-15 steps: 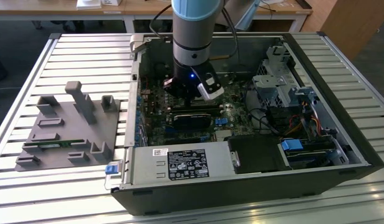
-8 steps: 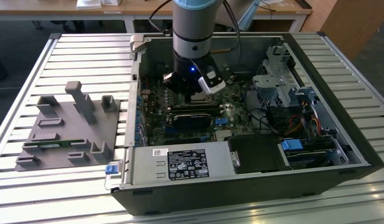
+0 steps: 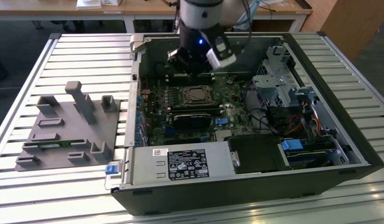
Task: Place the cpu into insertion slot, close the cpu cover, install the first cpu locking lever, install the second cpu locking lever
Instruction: 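Install the second cpu locking lever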
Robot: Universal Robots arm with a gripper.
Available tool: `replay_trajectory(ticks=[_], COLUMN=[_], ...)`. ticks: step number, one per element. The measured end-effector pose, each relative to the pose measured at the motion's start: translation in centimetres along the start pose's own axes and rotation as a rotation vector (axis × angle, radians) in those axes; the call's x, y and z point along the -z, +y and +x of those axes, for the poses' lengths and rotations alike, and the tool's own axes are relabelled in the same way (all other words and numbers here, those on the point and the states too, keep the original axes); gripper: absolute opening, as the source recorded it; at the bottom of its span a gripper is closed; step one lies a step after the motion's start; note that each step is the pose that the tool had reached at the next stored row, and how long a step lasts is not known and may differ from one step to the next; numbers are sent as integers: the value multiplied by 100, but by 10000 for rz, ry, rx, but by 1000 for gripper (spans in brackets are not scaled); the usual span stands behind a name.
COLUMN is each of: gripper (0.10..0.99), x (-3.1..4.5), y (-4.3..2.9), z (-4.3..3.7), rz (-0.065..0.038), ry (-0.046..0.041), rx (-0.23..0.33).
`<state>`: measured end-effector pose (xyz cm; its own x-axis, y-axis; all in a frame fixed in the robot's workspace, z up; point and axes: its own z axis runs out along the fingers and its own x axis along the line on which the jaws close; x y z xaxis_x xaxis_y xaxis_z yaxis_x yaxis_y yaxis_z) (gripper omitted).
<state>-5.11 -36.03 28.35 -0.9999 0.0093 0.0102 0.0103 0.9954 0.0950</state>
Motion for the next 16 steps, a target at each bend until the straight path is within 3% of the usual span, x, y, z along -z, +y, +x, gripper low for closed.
replay_trajectory(ticks=[3,6,8,16], gripper=[106,106,106,106], x=[433,693,767,772], y=[151,242,268,270], z=[-109,-175,-193,-195], rz=[30,51,56,54], ry=[42,69,77,76], rx=[-91,-145,-161,-162])
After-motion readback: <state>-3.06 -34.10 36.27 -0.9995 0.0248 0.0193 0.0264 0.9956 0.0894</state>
